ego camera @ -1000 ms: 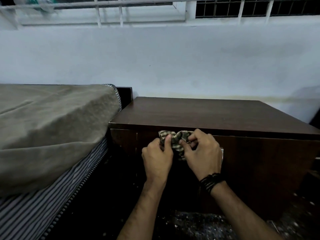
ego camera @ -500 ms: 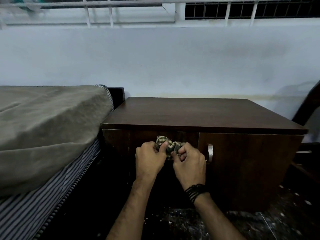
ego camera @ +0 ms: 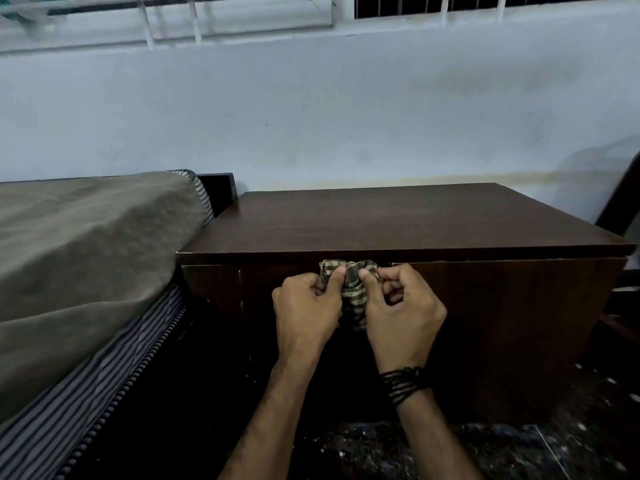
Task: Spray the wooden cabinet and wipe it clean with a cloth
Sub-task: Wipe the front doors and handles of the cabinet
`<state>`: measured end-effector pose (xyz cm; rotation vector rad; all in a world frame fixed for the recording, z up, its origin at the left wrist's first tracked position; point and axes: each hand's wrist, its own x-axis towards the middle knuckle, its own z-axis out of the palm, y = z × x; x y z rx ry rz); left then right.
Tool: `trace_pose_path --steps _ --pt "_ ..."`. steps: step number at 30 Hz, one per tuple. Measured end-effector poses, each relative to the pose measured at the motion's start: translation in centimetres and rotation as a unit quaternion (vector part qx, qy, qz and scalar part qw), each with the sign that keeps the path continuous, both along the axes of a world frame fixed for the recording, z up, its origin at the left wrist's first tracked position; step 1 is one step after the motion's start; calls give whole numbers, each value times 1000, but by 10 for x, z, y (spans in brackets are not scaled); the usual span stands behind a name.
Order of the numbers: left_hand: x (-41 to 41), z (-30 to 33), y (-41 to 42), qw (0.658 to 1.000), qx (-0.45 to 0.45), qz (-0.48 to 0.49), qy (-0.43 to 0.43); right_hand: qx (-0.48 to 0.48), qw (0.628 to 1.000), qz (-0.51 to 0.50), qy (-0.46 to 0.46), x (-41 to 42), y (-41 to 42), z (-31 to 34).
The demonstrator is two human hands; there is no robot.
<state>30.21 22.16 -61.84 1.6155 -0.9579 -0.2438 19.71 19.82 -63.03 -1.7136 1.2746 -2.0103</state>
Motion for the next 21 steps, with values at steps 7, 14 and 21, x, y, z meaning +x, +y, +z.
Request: trace_pose_path --steps 7,14,21 --pt "-2 -4 5 999 27 -17 30 115 992 51 -9 -6 2 -26" --pt "-7 10 11 1000 8 -17 1 54 998 26 -38 0 11 -12" --pt "-12 14 8 999 20 -2 32 85 995 49 -16 -1 0 10"
